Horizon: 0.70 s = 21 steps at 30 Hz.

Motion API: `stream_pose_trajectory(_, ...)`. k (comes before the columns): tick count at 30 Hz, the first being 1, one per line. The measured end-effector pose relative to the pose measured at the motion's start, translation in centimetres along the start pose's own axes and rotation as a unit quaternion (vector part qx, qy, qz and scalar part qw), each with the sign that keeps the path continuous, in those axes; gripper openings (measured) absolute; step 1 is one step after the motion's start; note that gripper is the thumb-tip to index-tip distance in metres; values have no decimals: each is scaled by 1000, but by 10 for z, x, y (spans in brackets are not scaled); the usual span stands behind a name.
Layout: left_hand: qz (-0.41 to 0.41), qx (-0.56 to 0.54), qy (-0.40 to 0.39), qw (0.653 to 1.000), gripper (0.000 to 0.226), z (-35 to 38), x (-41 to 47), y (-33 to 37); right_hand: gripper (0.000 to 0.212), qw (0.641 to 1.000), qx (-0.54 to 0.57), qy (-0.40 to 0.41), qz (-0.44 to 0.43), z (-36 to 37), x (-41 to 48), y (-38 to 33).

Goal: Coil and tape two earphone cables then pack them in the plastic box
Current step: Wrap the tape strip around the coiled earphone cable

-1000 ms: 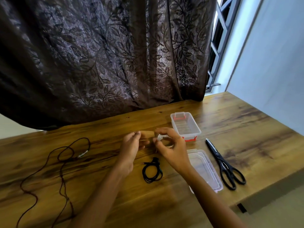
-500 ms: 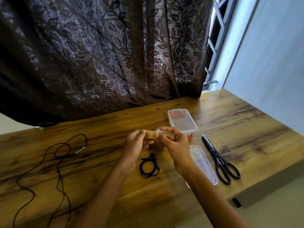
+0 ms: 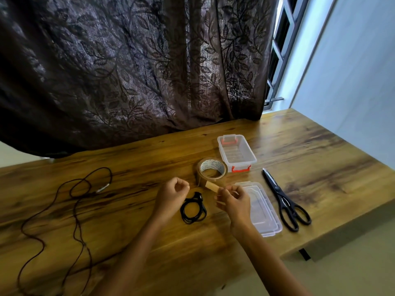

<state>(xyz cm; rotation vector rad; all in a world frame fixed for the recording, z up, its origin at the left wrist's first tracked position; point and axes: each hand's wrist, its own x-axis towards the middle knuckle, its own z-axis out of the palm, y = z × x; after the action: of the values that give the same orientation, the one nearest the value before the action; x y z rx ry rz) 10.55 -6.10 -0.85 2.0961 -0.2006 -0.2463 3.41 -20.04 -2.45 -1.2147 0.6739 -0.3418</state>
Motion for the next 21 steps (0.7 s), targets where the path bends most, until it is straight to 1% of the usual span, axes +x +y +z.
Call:
stream_pose_trajectory(2,21,107,5,994,11,10,4,-15,7,999,27,13,27,3,-1,11)
stream_pose_trajectory(4,31,184,-7,982,22,21,9,-28,10,997,59,17,51,7,-3,18)
stream_pose_trajectory(7,59,250,-27,966,38,32,14,-41,15,996,64,13,59,10,-5,24)
stream_pose_trajectory(9,87,302,-28,949,44,35,15,-47,18,996,64,12,62,10,-6,29)
stream_pose_trajectory(12,116,358,-25,926,40,36,18,-55,18,995,66,14,67,10,-5,37)
stream_pose_trajectory(17,185,360,9,914,27,37,16,-63,18,997,53,16,59,6,-6,43)
stream_pose_trajectory(19,200,377,-1,904,24,38,16,-66,20,998,43,10,52,5,-6,45)
stream_pose_trajectory(21,211,412,-25,886,25,38,16,-68,20,999,31,2,41,5,-7,46)
